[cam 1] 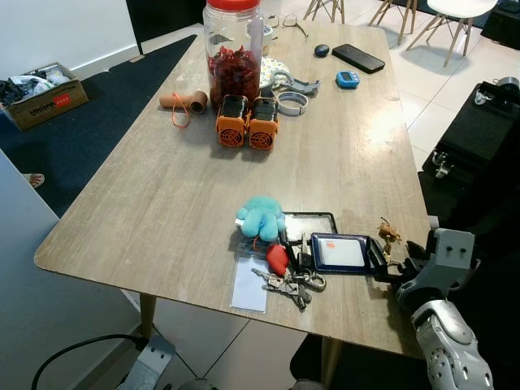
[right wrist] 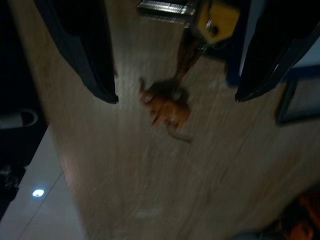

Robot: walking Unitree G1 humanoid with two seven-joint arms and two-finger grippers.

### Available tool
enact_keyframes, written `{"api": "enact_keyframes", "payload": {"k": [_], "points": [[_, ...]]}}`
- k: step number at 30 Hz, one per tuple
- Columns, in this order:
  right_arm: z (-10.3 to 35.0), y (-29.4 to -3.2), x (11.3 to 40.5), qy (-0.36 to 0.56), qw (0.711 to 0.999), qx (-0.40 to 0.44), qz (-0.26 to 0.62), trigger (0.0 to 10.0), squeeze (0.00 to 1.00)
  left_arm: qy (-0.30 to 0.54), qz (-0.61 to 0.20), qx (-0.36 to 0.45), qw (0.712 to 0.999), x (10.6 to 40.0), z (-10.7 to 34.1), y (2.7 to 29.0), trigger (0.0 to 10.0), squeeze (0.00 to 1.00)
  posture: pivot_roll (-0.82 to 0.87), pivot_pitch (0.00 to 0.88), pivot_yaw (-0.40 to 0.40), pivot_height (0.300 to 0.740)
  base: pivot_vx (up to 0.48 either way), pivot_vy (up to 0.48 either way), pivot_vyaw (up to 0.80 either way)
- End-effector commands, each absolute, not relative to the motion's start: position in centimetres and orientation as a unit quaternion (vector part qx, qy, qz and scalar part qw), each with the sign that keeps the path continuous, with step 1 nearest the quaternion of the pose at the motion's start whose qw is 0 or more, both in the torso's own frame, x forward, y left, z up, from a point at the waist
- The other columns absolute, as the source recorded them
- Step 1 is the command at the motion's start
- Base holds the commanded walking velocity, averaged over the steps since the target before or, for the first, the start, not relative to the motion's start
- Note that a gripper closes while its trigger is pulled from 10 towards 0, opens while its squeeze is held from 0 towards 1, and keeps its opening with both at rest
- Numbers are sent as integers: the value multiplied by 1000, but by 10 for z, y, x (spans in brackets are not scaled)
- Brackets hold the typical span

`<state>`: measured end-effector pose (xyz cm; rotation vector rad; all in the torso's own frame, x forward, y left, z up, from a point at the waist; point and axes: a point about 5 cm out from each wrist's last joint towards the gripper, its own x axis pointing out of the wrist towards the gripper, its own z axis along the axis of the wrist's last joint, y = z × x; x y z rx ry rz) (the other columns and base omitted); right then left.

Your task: Hang keys on a hook

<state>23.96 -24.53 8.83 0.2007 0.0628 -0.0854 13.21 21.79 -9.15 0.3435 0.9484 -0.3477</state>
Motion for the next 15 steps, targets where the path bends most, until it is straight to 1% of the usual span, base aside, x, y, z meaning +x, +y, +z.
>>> {"api": "enact_keyframes", "payload": {"k": [1, 5, 6, 7, 8, 13, 14, 15], "points": [[95, -248, 236, 7, 994, 98, -49, 10000, 0, 457, -159, 162, 860, 127, -92, 221, 10000, 8, 25, 108, -4, 740, 0, 0, 0], [87, -244, 231, 23, 995, 84, -38, 10000, 0, 456, -158, 162, 860, 127, -92, 222, 10000, 12, 26, 106, -4, 740, 0, 0, 0], [84, -242, 229, 26, 995, 86, -35, 7373, 0, 457, -158, 162, 861, 127, -92, 222, 10000, 12, 28, 106, -6, 740, 0, 0, 0], [82, -241, 226, 27, 995, 89, -34, 3020, 0, 457, -158, 161, 861, 127, -92, 222, 10000, 12, 28, 106, -6, 740, 0, 0, 0], [80, -239, 225, 27, 995, 90, -33, 0, 0, 457, -157, 161, 861, 127, -92, 222, 10000, 8, 28, 106, -6, 740, 0, 0, 0], [78, -236, 223, 26, 995, 89, -28, 0, 0, 457, -157, 161, 861, 127, -92, 223, 10000, 8, 27, 107, -5, 740, 0, 0, 0], [77, -234, 222, 29, 996, 84, -24, 7961, 0, 457, -157, 161, 860, 127, -92, 223, 10000, 8, 27, 107, -4, 740, 0, 0, 0], [75, -232, 221, 32, 996, 79, -20, 10000, 0, 457, -157, 161, 860, 127, -92, 223, 10000, 16, 27, 107, -4, 740, 0, 0, 0]]}}
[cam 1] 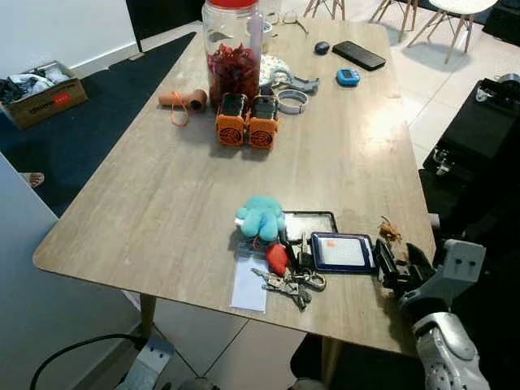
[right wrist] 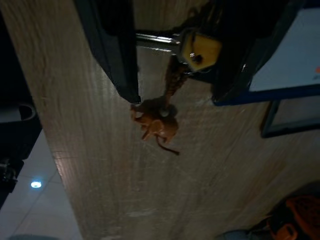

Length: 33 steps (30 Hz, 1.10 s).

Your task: Hang keys on a hook

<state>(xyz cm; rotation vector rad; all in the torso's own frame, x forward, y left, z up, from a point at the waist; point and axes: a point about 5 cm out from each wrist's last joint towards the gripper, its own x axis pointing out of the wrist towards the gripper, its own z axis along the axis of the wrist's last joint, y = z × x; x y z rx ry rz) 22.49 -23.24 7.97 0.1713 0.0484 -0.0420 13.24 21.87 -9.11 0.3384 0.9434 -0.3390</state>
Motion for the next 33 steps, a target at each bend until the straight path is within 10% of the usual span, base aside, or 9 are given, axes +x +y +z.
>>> {"api": "enact_keyframes", "payload": {"k": [1, 15, 16, 17, 19, 20, 21, 22, 33], "points": [[74, -230, 220, 34, 996, 75, -17, 10000, 0, 458, -157, 161, 860, 127, -92, 223, 10000, 16, 28, 107, -4, 740, 0, 0, 0], [67, -225, 207, 33, 998, 58, 2, 10000, 0, 458, -152, 159, 862, 127, -92, 224, 10000, 12, 30, 109, -4, 740, 0, 0, 0], [68, -224, 206, 30, 998, 60, 3, 6745, 0, 457, -152, 159, 862, 127, -92, 224, 10000, 12, 31, 109, -4, 740, 0, 0, 0], [68, -224, 205, 27, 998, 62, 5, 0, 0, 457, -152, 159, 862, 127, -92, 224, 10000, 12, 31, 109, -3, 740, 0, 0, 0], [69, -222, 203, 22, 998, 62, 9, 0, 0, 457, -152, 158, 862, 127, -92, 224, 10000, 12, 31, 109, -3, 740, 0, 0, 0], [69, -222, 202, 19, 998, 60, 10, 4706, 0, 457, -152, 158, 862, 127, -92, 224, 10000, 12, 30, 108, -2, 740, 0, 0, 0], [69, -222, 202, 19, 998, 60, 10, 4706, 0, 457, -152, 158, 862, 127, -92, 224, 10000, 12, 30, 108, -2, 740, 0, 0, 0], [70, -220, 201, 16, 998, 58, 12, 10000, 0, 457, -152, 157, 862, 127, -92, 224, 10000, 8, 30, 108, -2, 740, 0, 0, 0], [72, -220, 186, -2, 998, 62, 6, 10000, 0, 456, -150, 150, 864, 128, -92, 223, 10000, 8, 26, 109, -1, 740, 0, 0, 0]]}}
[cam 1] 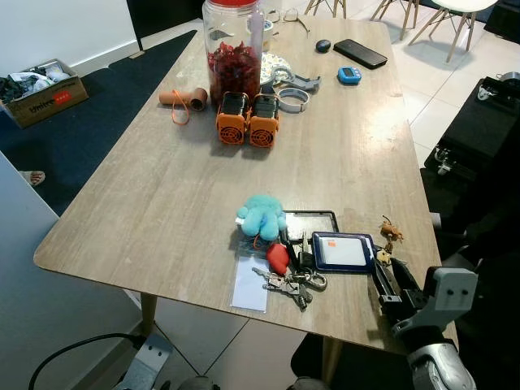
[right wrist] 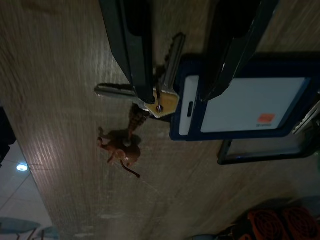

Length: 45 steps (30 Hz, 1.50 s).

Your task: Hang keys on a hook

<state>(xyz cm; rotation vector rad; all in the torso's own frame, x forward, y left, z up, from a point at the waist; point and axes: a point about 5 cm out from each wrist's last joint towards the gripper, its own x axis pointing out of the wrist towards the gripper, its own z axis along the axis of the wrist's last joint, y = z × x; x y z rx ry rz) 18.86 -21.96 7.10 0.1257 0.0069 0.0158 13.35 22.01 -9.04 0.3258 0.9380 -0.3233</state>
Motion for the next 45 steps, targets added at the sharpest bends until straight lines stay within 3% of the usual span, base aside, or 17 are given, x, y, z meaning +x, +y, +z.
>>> {"api": "enact_keyframes", "payload": {"k": [1, 15, 45], "points": [[72, -221, 185, -1, 998, 62, 5, 10000, 0, 456, -150, 150, 864, 128, -92, 223, 10000, 8, 25, 109, -1, 740, 0, 0, 0], [77, -224, 188, -11, 995, 93, -33, 10000, 0, 458, -149, 143, 865, 128, -92, 222, 10000, 4, 22, 99, 0, 740, 0, 0, 0], [76, -217, 201, 7, 998, 52, -43, 10000, 0, 460, -159, 153, 860, 131, -92, 221, 10000, 8, 25, 111, -1, 740, 0, 0, 0]]}}
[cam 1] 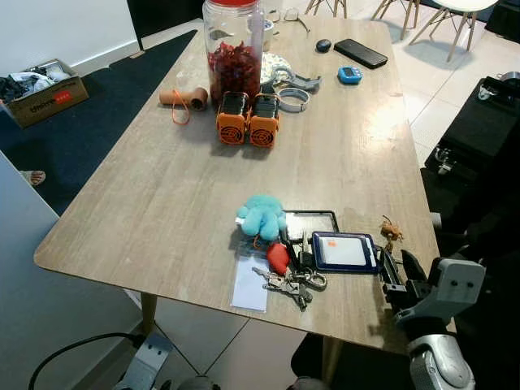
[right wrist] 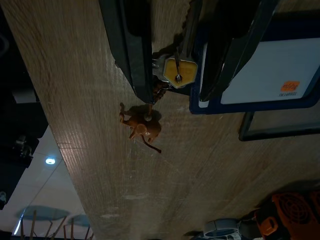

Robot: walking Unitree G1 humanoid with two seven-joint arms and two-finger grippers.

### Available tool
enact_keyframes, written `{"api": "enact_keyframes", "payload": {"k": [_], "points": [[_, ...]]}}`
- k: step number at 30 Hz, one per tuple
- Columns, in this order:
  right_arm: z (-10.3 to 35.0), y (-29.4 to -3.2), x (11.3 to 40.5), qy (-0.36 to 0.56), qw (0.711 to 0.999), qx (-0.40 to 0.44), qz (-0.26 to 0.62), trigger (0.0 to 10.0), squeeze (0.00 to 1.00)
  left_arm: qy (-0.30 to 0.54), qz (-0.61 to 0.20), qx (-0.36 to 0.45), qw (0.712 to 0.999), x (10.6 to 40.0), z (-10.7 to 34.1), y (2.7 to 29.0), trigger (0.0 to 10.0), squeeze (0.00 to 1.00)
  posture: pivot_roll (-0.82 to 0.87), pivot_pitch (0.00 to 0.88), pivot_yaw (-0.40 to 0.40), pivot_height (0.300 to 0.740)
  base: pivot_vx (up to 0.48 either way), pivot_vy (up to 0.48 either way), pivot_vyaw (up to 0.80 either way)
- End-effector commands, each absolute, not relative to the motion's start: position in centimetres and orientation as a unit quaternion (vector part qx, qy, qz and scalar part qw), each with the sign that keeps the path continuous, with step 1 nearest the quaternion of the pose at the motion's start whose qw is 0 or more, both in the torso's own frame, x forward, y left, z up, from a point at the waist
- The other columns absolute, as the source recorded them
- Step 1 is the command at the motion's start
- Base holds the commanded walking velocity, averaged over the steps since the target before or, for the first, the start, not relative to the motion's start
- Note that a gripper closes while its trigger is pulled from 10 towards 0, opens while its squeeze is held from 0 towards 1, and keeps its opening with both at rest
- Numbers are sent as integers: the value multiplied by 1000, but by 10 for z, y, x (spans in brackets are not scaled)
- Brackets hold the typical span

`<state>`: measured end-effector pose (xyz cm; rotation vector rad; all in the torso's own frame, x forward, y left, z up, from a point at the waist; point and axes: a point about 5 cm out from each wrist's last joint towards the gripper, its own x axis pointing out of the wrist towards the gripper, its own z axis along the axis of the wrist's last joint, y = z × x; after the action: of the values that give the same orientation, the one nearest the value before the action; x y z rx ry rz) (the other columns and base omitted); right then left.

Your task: Hang keys on a hook

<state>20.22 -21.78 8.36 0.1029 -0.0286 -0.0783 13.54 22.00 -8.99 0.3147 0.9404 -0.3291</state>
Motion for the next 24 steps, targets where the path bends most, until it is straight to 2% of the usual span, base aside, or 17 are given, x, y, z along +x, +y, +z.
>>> {"api": "enact_keyframes", "payload": {"k": [1, 20, 21, 22, 23, 24], "points": [[76, -217, 201, 7, 998, 52, -43, 10000, 0, 460, -159, 153, 860, 131, -92, 221, 10000, 8, 25, 111, -1, 740, 0, 0, 0], [73, -216, 203, 15, 999, 29, -43, 10000, 0, 459, -159, 155, 860, 133, -91, 221, 10000, 4, 26, 110, -2, 740, 0, 0, 0], [73, -216, 203, 15, 999, 29, -43, 9294, 0, 459, -158, 155, 860, 133, -91, 221, 10000, 12, 25, 110, -1, 740, 0, 0, 0], [73, -216, 203, 15, 998, 30, -44, 9294, 0, 459, -158, 155, 861, 133, -91, 221, 10000, 12, 25, 110, 0, 740, 0, 0, 0], [73, -216, 203, 15, 998, 30, -44, 4039, 0, 459, -158, 155, 861, 133, -91, 221, 10000, 8, 25, 110, 0, 740, 0, 0, 0], [73, -216, 203, 14, 998, 30, -44, 4039, 0, 459, -158, 155, 861, 133, -91, 221, 10000, 8, 26, 110, 0, 740, 0, 0, 0]]}}
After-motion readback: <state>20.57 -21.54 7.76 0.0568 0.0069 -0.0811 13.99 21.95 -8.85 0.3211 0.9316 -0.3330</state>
